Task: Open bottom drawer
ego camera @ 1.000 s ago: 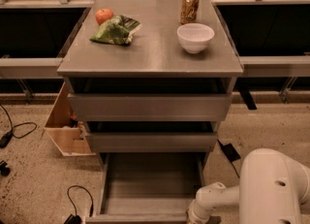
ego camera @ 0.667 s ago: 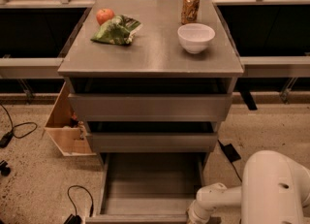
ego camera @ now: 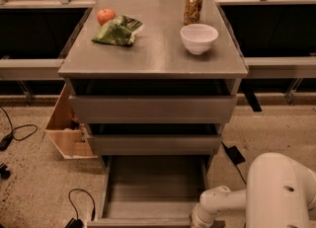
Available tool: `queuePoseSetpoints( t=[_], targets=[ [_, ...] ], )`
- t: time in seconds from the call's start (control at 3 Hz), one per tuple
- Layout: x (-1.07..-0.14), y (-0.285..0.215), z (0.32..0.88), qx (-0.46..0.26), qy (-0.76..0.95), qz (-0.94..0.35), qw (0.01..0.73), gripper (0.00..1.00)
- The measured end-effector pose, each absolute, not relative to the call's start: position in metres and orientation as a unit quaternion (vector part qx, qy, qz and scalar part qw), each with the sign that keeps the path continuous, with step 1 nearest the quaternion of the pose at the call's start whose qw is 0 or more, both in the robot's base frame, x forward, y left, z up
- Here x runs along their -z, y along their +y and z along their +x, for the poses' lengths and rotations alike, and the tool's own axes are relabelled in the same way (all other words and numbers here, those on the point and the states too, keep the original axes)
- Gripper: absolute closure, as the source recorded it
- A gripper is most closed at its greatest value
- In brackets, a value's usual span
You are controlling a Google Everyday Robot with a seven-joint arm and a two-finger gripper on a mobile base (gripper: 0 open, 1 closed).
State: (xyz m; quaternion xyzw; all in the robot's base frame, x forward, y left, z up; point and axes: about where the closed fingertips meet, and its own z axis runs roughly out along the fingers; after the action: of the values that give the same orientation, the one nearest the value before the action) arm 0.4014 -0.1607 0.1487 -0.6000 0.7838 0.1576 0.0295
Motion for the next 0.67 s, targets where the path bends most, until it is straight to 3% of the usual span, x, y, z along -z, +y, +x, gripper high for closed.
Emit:
queuePoseSetpoints(
  t=[0.67],
  targets=[
    [-0.1487,-0.1607,0.4013,-0.158,0.784,-0.6,0.029,0.34]
  ],
)
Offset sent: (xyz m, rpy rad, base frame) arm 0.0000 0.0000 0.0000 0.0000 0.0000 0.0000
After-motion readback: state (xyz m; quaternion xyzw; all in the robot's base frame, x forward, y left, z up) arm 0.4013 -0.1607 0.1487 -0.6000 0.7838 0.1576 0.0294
